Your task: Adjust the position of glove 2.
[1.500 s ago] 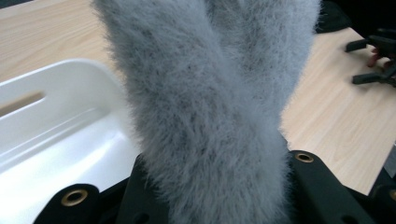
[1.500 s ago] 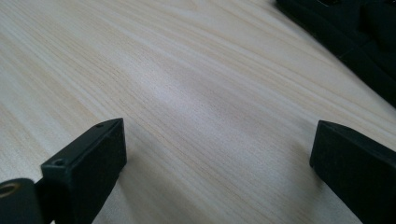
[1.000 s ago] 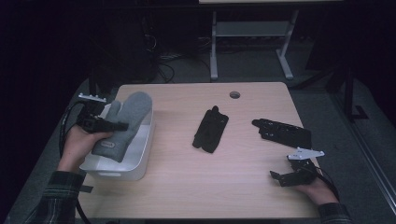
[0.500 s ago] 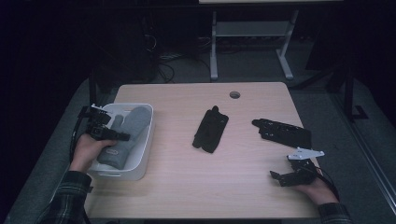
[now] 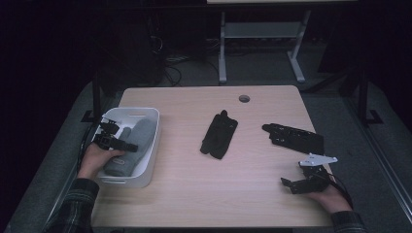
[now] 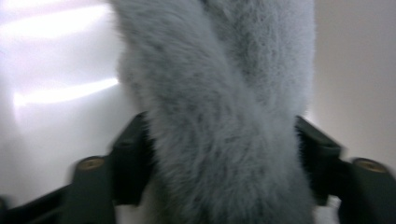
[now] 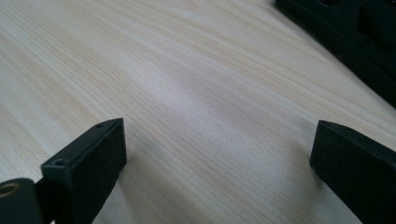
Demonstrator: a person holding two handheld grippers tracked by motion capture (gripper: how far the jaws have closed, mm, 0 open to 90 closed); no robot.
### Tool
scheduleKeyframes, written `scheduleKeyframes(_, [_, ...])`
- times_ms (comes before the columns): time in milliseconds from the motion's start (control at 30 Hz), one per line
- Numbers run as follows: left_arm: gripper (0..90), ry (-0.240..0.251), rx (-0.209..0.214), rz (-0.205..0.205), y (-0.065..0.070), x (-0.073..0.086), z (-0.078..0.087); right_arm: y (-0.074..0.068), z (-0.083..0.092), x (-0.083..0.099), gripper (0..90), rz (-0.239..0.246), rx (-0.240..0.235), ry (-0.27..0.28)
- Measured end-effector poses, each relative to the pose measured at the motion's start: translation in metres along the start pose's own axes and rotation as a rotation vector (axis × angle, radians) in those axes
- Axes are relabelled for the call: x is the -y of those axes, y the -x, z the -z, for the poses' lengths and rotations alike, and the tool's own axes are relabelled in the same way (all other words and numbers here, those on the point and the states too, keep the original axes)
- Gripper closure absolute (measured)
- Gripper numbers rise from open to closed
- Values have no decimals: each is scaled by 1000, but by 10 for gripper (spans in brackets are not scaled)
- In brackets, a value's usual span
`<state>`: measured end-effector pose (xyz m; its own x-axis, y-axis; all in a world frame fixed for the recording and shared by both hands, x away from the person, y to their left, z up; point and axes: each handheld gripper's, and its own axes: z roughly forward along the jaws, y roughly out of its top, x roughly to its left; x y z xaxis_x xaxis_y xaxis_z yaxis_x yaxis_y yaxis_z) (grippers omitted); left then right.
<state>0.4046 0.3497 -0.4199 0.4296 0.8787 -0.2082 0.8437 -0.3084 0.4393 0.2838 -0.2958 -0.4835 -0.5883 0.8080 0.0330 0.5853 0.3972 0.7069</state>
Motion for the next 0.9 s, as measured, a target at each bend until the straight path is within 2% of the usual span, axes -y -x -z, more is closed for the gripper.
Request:
scheduleKeyframes(67, [229,16,-40,-25,3,-2,5,0,0,0,34,0,0,0])
scheduleKeyframes(167, [174,44,-74,-32,5,-5,13,0,0,0,34,0,0,0])
scheduleKeyframes(333, [150,72,-81,-47,7,-9,24,0,0,0,34,0,0,0])
scheduleKeyframes(500, [133,123,-92,-67,16,-13,38,0,0,0,34,0,0,0])
scheduleKeyframes(667, [132,175,-73,-106,32,-20,48,0,0,0,34,0,0,0])
scheduleKeyframes(900, [132,225,-8,-167,61,-29,51,0,0,0,34,0,0,0])
